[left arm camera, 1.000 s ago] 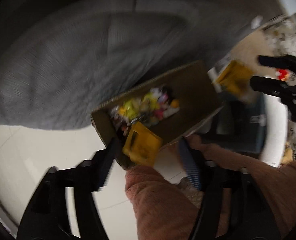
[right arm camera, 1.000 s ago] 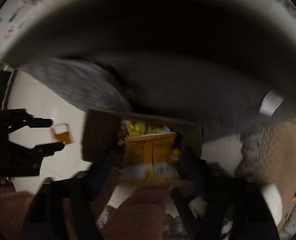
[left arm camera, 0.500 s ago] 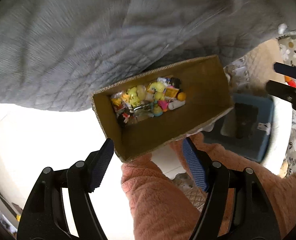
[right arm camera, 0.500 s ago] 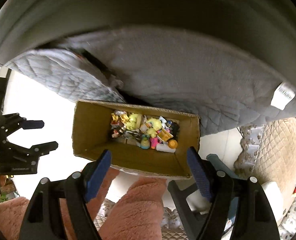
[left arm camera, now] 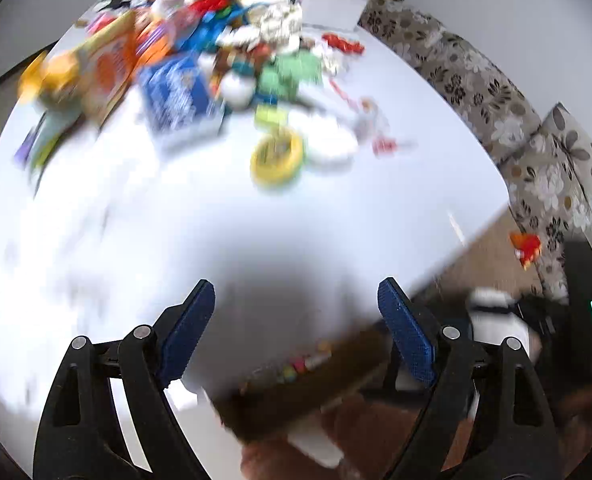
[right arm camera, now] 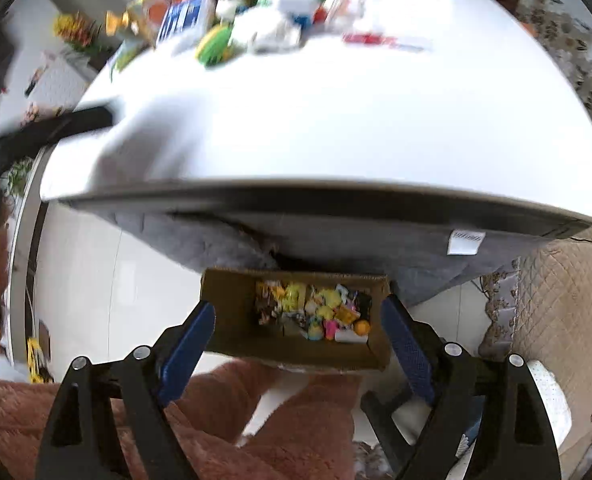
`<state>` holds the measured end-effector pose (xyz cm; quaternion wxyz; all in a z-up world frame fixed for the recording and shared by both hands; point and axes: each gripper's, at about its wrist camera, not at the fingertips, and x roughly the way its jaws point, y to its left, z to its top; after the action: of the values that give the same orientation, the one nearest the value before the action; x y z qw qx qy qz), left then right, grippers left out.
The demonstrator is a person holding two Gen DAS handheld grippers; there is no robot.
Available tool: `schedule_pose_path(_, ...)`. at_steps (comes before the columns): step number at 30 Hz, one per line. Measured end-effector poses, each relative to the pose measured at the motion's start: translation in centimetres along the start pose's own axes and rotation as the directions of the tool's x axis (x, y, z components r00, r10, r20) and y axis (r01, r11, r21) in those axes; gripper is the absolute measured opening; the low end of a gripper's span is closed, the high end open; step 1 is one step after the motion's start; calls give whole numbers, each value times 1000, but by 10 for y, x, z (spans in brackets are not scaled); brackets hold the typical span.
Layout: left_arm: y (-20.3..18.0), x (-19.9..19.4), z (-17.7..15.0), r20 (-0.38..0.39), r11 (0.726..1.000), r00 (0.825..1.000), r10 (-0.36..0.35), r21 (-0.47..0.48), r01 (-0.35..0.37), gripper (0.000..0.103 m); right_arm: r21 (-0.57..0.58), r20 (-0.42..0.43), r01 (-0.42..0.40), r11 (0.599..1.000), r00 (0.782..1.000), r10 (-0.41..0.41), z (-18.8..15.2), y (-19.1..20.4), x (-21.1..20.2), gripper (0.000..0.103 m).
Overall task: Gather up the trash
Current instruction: 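Grasp the yellow round lid with the left tool while the right tool grasps the white red-striped bottle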
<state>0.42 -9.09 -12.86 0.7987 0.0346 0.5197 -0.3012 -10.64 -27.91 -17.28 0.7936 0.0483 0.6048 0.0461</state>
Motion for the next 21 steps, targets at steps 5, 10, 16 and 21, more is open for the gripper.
schedule_pose_path(5, 0, 43, 50, -17, 998, 999, 50, 28, -49, 82, 21, 22, 8, 1000, 1000, -8, -9, 0, -14, 85)
schedule_pose_path(10, -3, 66, 68, -32, 994, 996, 88, 68, -85, 66, 65, 33, 33, 997, 999, -35, -29, -9, -21, 85)
schedule_pose_path(16, 7, 57, 63, -18, 998, 1000, 21, 59, -19, 42, 98, 46, 28, 995, 998, -32, -30, -18, -21, 85)
schedule_pose_path(21, 28, 20, 32, 16, 999, 999, -35, -26, 36, 42, 74, 133, -1, 997, 991, -9, 5, -18, -39, 85)
